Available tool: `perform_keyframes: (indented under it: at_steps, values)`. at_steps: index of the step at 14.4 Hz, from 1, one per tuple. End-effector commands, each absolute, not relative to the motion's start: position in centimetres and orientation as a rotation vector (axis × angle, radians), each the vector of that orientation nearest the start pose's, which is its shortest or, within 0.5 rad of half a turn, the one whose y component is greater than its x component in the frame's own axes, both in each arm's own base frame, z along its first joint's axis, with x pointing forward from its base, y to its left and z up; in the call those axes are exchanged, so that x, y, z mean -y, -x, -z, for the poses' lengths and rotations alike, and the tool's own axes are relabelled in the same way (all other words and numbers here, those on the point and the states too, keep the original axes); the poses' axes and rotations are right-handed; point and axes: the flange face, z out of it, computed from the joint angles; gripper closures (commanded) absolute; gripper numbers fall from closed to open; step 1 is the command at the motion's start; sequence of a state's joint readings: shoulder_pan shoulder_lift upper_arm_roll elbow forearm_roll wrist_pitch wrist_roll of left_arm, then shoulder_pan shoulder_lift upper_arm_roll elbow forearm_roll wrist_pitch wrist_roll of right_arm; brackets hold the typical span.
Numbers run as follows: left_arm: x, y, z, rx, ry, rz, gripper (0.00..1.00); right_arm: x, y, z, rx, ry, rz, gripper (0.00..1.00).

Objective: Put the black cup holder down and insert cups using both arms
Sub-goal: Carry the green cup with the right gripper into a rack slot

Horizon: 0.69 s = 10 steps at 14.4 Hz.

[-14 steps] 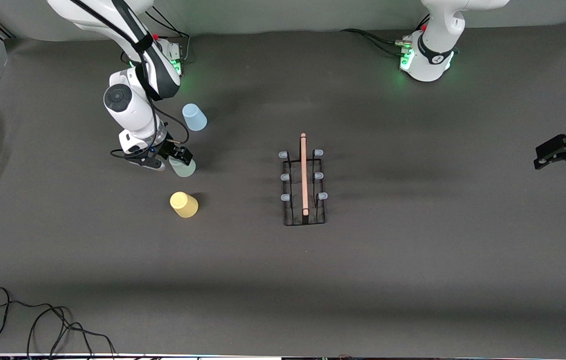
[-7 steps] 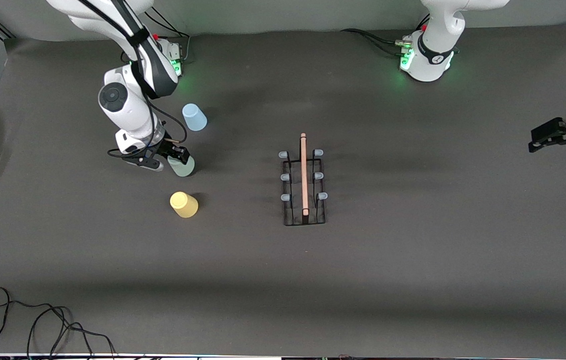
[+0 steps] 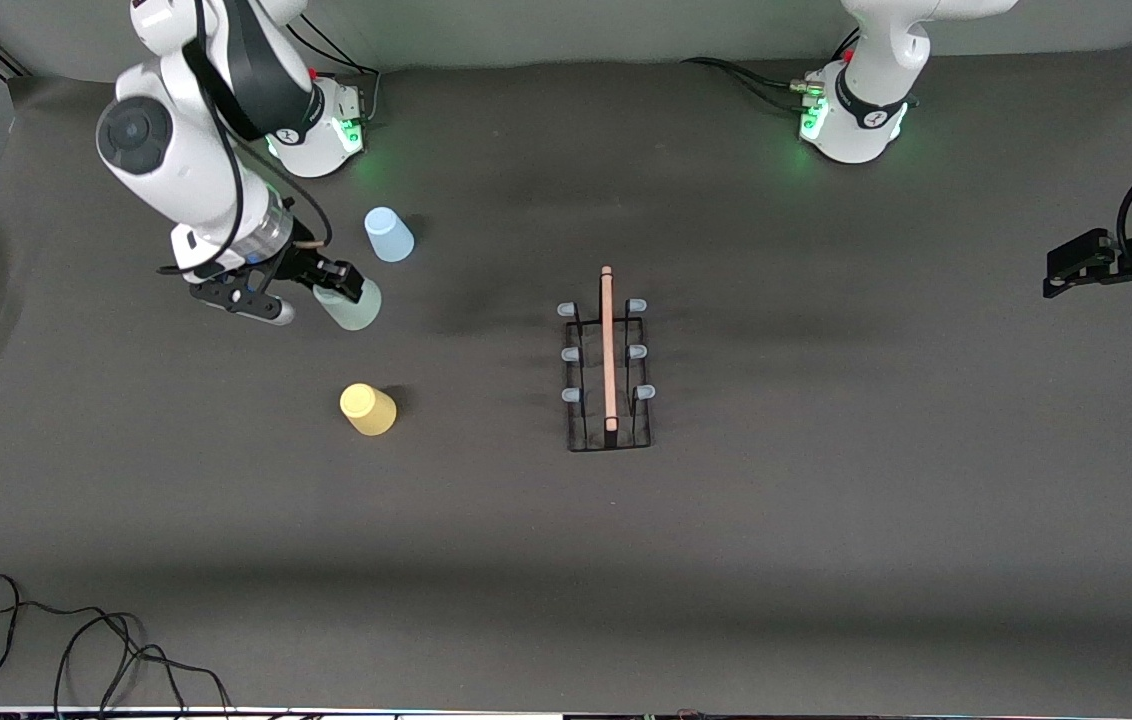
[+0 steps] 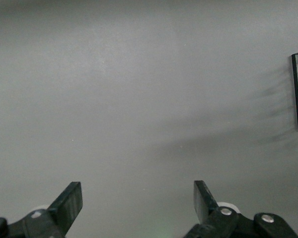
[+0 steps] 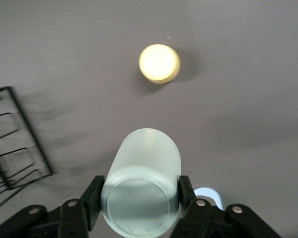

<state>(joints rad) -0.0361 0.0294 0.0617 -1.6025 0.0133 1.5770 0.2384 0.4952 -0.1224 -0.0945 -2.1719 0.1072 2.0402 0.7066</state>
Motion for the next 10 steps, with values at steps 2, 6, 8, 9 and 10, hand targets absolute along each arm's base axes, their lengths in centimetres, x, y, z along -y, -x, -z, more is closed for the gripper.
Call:
perform_keyframes:
  at_steps: [2, 6, 8, 9, 10]
  values:
    - [-1.5, -57.1, -59.1, -0.377, 3.079, -0.100, 0.00, -30.3, -49.5, -44.5, -0.704, 2.988, -0.104, 1.00]
    - [-1.5, -57.3, -58.9, -0.331, 3.082, -0.080, 0.00, -41.0, -49.9, -42.3, -0.872, 2.956, -0.079, 1.00]
    - [-1.5, -57.4, -59.2, -0.345, 3.085, -0.063, 0.00, -44.5, -49.5, -41.8, -0.934, 2.929, -0.063, 1.00]
    - [-1.2, -57.6, -59.3, -0.348, 3.091, -0.045, 0.00, -45.9, -49.0, -41.9, -0.960, 2.909, -0.055, 1.00]
    - [-1.3, -57.7, -59.3, -0.348, 3.094, -0.042, 0.00, -47.2, -48.4, -41.9, -0.975, 2.899, -0.051, 1.00]
